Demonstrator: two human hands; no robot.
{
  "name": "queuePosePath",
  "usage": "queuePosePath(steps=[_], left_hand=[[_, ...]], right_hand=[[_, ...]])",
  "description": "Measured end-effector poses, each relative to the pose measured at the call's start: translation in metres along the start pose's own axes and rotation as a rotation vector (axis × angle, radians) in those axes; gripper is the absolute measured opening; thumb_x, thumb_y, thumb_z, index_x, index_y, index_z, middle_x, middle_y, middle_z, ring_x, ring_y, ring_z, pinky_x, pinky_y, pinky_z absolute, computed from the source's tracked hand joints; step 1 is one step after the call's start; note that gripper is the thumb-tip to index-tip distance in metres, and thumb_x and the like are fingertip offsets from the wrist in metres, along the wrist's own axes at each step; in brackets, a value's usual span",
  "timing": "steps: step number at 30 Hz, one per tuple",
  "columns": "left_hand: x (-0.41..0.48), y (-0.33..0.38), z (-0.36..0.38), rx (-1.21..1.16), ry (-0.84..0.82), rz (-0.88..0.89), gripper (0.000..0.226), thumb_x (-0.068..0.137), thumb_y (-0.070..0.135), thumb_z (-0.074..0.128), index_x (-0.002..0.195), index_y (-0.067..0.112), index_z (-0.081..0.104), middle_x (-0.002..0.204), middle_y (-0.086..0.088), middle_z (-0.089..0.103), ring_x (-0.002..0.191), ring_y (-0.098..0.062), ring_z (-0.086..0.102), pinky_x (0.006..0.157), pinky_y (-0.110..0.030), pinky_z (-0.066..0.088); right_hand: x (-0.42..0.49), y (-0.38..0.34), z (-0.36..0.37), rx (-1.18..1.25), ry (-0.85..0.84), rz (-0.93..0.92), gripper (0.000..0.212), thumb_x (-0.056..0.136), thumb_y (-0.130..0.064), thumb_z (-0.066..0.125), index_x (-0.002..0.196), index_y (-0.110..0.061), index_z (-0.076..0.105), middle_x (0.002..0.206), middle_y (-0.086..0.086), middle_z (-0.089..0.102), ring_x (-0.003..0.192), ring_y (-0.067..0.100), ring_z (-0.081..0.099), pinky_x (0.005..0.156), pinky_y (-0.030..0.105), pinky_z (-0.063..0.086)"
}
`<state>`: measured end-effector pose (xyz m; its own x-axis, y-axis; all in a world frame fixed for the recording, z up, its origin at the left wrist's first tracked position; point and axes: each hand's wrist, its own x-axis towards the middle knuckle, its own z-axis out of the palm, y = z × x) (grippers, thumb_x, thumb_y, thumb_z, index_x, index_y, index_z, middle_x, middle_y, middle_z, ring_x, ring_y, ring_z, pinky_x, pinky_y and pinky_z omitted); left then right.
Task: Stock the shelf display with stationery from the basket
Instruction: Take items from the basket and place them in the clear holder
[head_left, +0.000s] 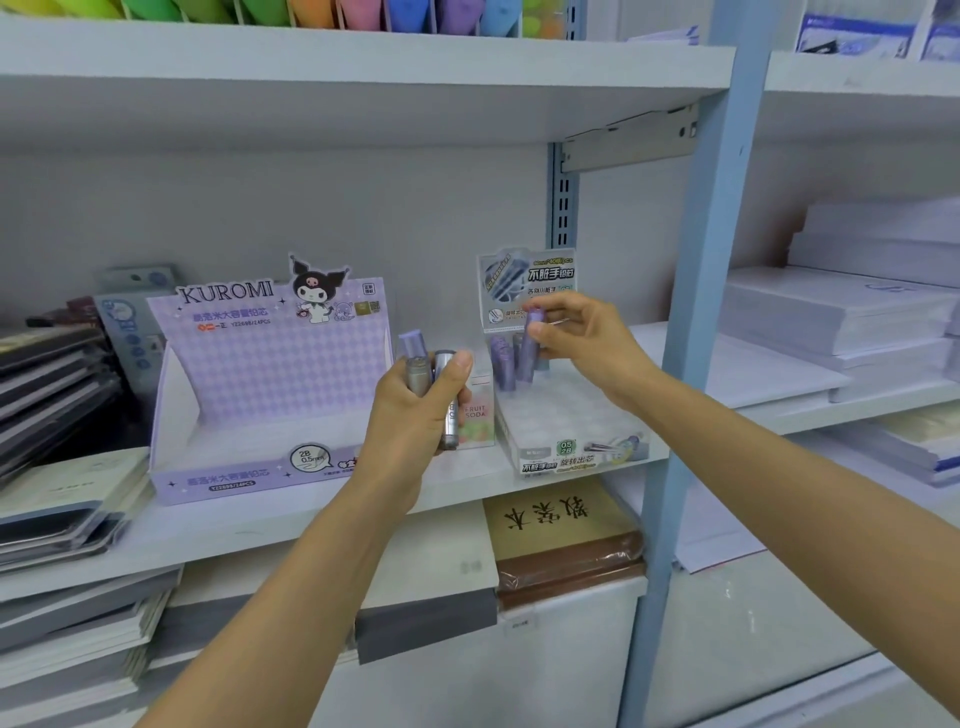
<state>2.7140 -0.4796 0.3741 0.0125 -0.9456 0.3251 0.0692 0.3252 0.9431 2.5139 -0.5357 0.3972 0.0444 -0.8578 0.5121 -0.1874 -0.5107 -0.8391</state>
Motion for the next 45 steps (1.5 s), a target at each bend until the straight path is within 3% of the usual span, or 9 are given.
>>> queuePosePath(steps=[4, 11, 18, 26, 28, 31, 35, 41, 45], left_hand=[[0.000, -0.001, -0.002, 0.006, -0.055, -0.017, 0.019, 0.093, 0.035, 0.060, 0.105, 0.021, 0.059, 0.074, 0.010, 0.065, 0.061, 0.005, 0.061, 0.051, -0.019, 0.051], [-0.002, -0.006, -0.008, 0.040, -0.094, -0.016, 0.019, 0.093, 0.034, 0.059, 0.109, 0.023, 0.060, 0.077, 0.012, 0.065, 0.071, 0.000, 0.062, 0.066, -0.031, 0.056], [-0.004, -0.008, -0.007, 0.047, -0.140, 0.011, 0.009, 0.092, 0.030, 0.062, 0.099, 0.025, 0.062, 0.067, 0.016, 0.070, 0.063, 0.006, 0.064, 0.051, -0.016, 0.051], [-0.007, -0.009, -0.012, 0.124, -0.200, 0.051, 0.015, 0.093, 0.029, 0.061, 0.103, 0.018, 0.060, 0.075, 0.011, 0.071, 0.064, -0.001, 0.057, 0.051, -0.018, 0.048], [-0.007, -0.009, -0.011, 0.139, -0.242, 0.064, 0.013, 0.093, 0.030, 0.061, 0.099, 0.019, 0.058, 0.078, 0.008, 0.072, 0.065, -0.004, 0.058, 0.051, -0.019, 0.048], [-0.009, -0.008, -0.006, 0.145, -0.301, 0.068, 0.022, 0.093, 0.028, 0.063, 0.104, 0.011, 0.055, 0.077, 0.006, 0.072, 0.064, 0.001, 0.061, 0.051, -0.013, 0.046], [-0.011, -0.007, 0.002, 0.200, -0.338, 0.056, 0.027, 0.092, 0.029, 0.063, 0.108, 0.009, 0.053, 0.080, 0.002, 0.073, 0.073, -0.001, 0.065, 0.053, -0.013, 0.046], [-0.013, -0.004, 0.003, 0.209, -0.305, 0.029, 0.016, 0.089, 0.025, 0.068, 0.097, 0.022, 0.055, 0.075, 0.004, 0.072, 0.062, 0.003, 0.064, 0.048, -0.013, 0.045], [-0.011, -0.003, 0.001, 0.152, -0.167, -0.034, 0.013, 0.088, 0.026, 0.069, 0.095, 0.015, 0.067, 0.074, -0.002, 0.067, 0.061, -0.011, 0.054, 0.042, -0.017, 0.037]], right_hand=[[0.005, 0.010, 0.004, -0.164, 0.017, -0.034, 0.025, 0.089, 0.002, 0.064, 0.111, -0.009, 0.065, 0.098, 0.009, 0.061, 0.090, 0.026, 0.063, 0.083, 0.037, 0.058], [0.004, 0.009, 0.007, -0.351, -0.115, -0.062, 0.025, 0.089, -0.003, 0.065, 0.110, -0.015, 0.067, 0.096, -0.004, 0.065, 0.093, 0.023, 0.066, 0.076, 0.023, 0.057], [0.004, 0.016, 0.012, -0.372, -0.088, -0.071, 0.025, 0.086, -0.003, 0.069, 0.101, -0.020, 0.058, 0.091, 0.003, 0.062, 0.086, 0.032, 0.066, 0.080, 0.043, 0.058], [0.003, 0.021, 0.013, -0.545, -0.020, -0.148, 0.003, 0.086, -0.015, 0.071, 0.084, -0.015, 0.072, 0.085, -0.003, 0.062, 0.074, 0.004, 0.055, 0.073, 0.025, 0.045], [0.001, 0.011, 0.012, -0.414, -0.008, -0.123, 0.010, 0.089, -0.021, 0.068, 0.094, -0.014, 0.072, 0.093, 0.000, 0.065, 0.078, 0.005, 0.058, 0.072, 0.021, 0.046], [-0.011, -0.009, 0.014, -0.082, -0.205, -0.080, 0.022, 0.090, -0.030, 0.064, 0.110, -0.019, 0.068, 0.100, -0.003, 0.069, 0.086, 0.004, 0.063, 0.073, 0.018, 0.050], [-0.020, -0.023, 0.021, -0.055, -0.403, -0.120, 0.024, 0.086, -0.030, 0.067, 0.106, -0.018, 0.070, 0.102, 0.003, 0.067, 0.099, 0.021, 0.063, 0.091, 0.032, 0.051], [-0.024, -0.021, 0.014, 0.090, -0.356, -0.123, 0.009, 0.091, -0.010, 0.063, 0.098, -0.005, 0.067, 0.087, 0.003, 0.069, 0.081, 0.014, 0.065, 0.077, 0.025, 0.052], [-0.021, -0.020, 0.003, 0.357, -0.206, -0.094, 0.006, 0.088, -0.005, 0.063, 0.092, -0.008, 0.066, 0.088, 0.010, 0.073, 0.083, 0.028, 0.071, 0.077, 0.032, 0.059]])
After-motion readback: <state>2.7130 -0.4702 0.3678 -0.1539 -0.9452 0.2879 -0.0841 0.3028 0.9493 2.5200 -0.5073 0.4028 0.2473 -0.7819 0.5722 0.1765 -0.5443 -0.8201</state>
